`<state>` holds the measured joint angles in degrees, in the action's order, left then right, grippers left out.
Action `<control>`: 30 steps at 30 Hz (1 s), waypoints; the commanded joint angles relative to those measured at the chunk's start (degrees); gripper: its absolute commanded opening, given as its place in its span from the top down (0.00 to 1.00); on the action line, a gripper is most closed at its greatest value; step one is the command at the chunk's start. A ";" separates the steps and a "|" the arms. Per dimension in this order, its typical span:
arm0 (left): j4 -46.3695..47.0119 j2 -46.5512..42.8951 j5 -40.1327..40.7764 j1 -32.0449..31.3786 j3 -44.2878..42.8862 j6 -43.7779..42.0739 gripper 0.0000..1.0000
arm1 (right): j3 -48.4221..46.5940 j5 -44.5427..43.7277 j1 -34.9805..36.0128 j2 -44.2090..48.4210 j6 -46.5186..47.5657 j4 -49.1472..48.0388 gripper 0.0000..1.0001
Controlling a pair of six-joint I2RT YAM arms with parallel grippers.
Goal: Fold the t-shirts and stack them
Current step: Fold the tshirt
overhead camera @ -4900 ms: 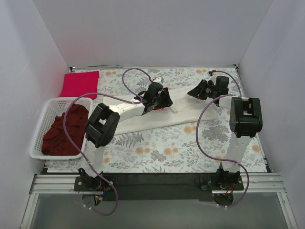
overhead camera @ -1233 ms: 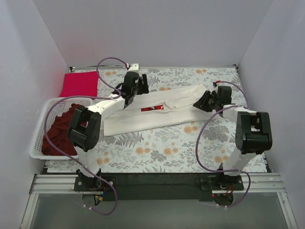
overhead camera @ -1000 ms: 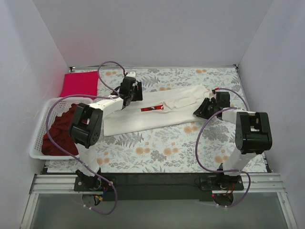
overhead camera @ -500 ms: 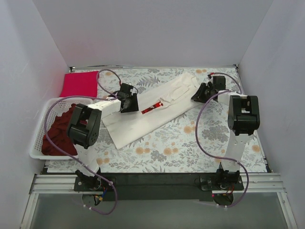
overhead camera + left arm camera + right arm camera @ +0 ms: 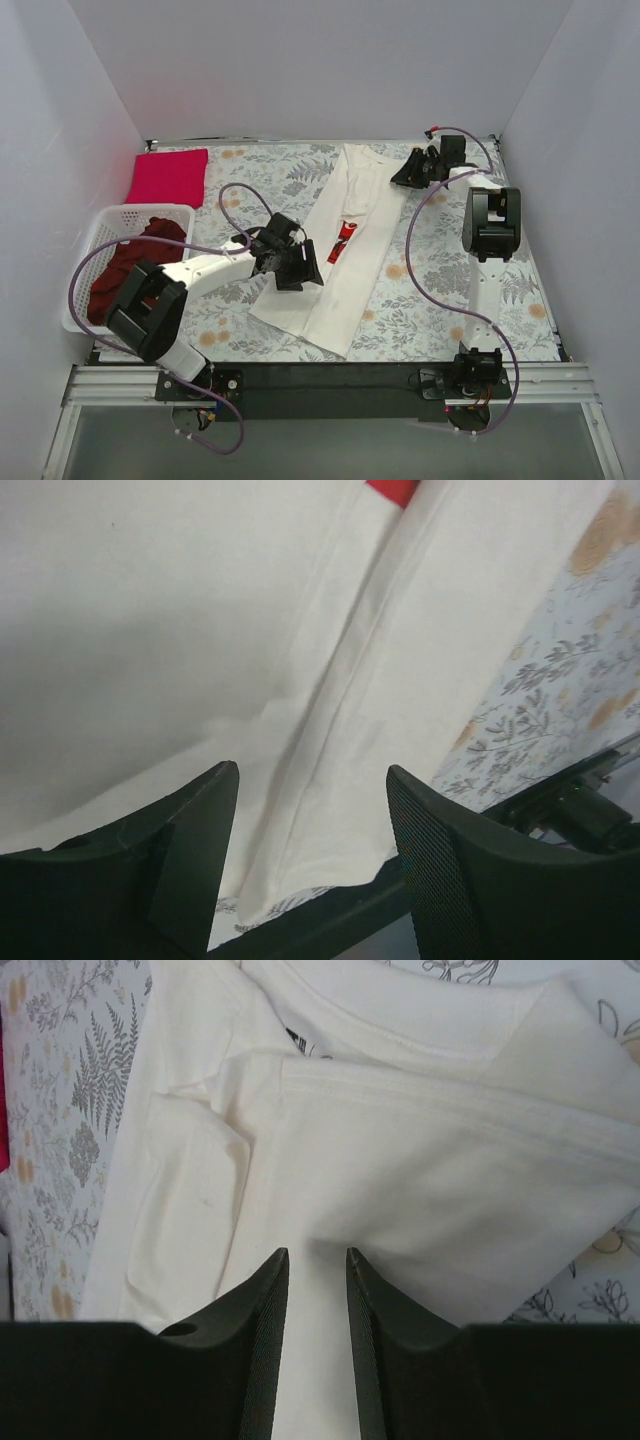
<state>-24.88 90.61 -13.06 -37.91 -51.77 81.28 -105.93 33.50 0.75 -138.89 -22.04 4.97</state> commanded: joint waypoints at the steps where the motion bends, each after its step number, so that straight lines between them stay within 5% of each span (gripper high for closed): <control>1: 0.80 -6.67 0.05 0.73 -2.72 3.63 0.40 | 2.47 2.97 -0.14 8.60 0.69 1.01 0.63; 6: -0.34 -10.80 7.76 1.00 -4.39 1.09 0.41 | 17.90 6.22 1.44 18.11 -2.64 -4.34 0.63; 10: -0.69 -12.29 10.60 3.45 -2.03 -0.32 0.48 | 29.02 9.22 5.04 23.31 -11.34 -18.05 0.64; 20: -1.74 -14.67 12.27 7.50 5.53 -1.38 0.50 | 25.78 5.88 16.03 17.87 -13.90 -22.02 0.64; 30: -2.63 -12.22 13.17 7.50 10.98 0.72 0.52 | 26.90 2.63 16.82 10.75 -15.40 -23.25 0.64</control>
<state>-27.05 78.35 0.56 -30.48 -41.87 80.99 -78.70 37.15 17.98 -126.48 -36.75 -15.92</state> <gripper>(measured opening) 0.487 0.359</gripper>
